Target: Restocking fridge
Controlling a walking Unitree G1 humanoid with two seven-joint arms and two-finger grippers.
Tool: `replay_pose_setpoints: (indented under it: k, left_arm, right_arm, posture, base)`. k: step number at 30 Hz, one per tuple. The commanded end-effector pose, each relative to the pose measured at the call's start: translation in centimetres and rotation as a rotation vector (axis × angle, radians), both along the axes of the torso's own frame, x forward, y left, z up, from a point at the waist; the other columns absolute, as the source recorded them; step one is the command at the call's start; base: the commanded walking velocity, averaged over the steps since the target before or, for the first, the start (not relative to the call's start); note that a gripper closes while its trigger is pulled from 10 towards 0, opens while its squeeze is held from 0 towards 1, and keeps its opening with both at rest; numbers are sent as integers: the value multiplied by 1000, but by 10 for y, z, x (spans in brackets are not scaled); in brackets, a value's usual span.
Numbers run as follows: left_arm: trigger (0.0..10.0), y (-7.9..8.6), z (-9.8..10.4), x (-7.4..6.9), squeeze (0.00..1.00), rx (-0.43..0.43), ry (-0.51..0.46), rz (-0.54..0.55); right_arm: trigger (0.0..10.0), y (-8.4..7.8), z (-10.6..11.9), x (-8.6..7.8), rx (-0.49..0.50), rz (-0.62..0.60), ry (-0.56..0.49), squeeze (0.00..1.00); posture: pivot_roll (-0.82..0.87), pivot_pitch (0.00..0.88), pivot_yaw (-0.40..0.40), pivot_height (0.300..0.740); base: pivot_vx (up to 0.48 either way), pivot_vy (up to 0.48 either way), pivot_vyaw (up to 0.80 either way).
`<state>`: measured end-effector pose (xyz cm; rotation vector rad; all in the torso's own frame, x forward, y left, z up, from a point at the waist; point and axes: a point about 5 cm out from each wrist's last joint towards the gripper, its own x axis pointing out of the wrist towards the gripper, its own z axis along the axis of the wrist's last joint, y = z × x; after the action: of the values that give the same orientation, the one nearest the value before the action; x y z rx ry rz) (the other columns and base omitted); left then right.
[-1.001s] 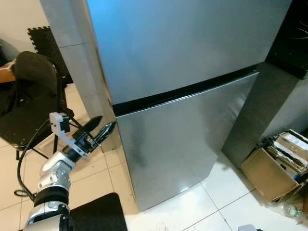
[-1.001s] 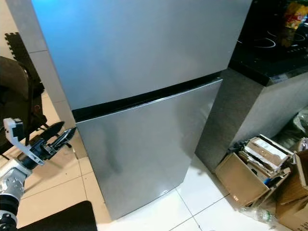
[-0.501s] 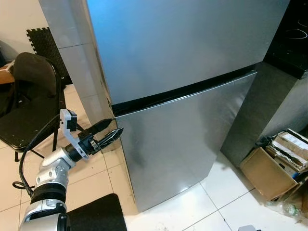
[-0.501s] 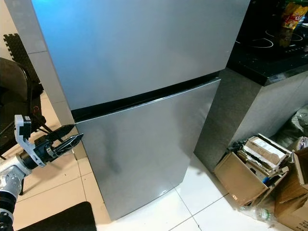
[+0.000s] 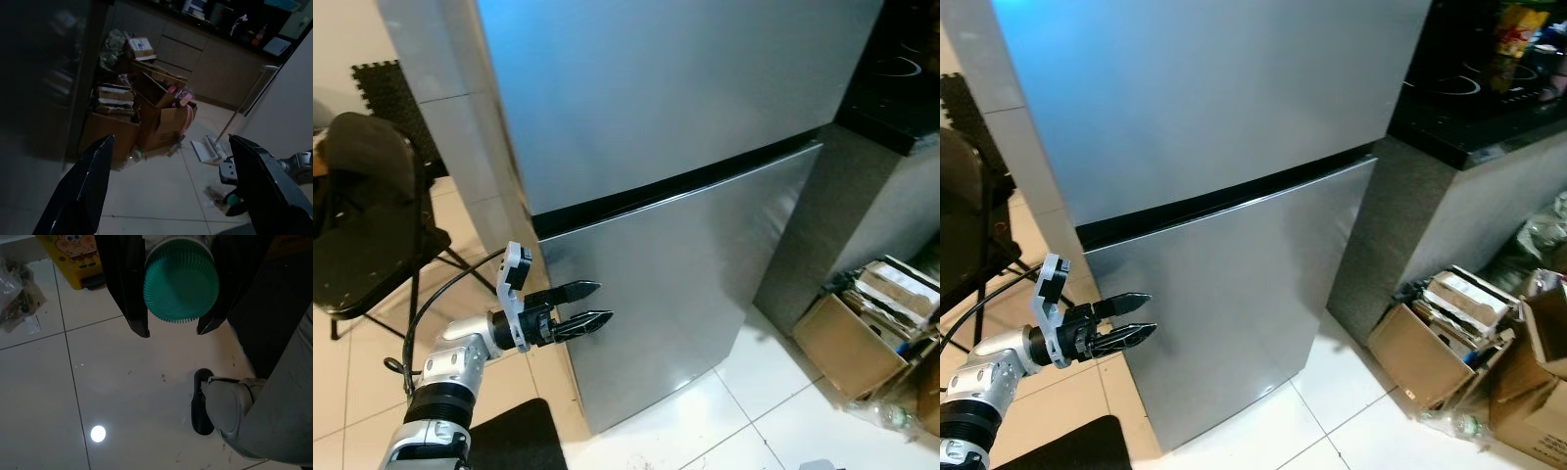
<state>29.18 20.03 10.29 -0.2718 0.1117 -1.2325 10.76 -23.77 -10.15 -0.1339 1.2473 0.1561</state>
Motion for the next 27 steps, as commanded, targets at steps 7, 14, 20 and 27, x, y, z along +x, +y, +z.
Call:
replay_pose_setpoints:
  k: [7,14,20,27]
  left_arm:
    - [10000,12,-14,-15,0,152,61,-21]
    - [10000,29,-32,-30,0,402,152,-56]
    - [10000,84,-47,-42,0,940,262,26]
    - [10000,115,-32,-37,0,1227,259,149]
  right_arm:
    - [10000,-4,0,-2,-3,-14,9,0]
    - [10000,-4,1,-1,-2,-12,10,0]
    - [10000,-3,1,0,3,-11,9,0]
    - [10000,-5,1,0,2,-15,7,0]
  posture:
    - [-71,0,-29,740]
    - [-70,0,-31,740]
    - [-74,0,-35,740]
    - [-77,0,-32,740]
  base:
    - [0,0,0]
    - [0,0,0]
    - [0,0,0]
    - [0,0,0]
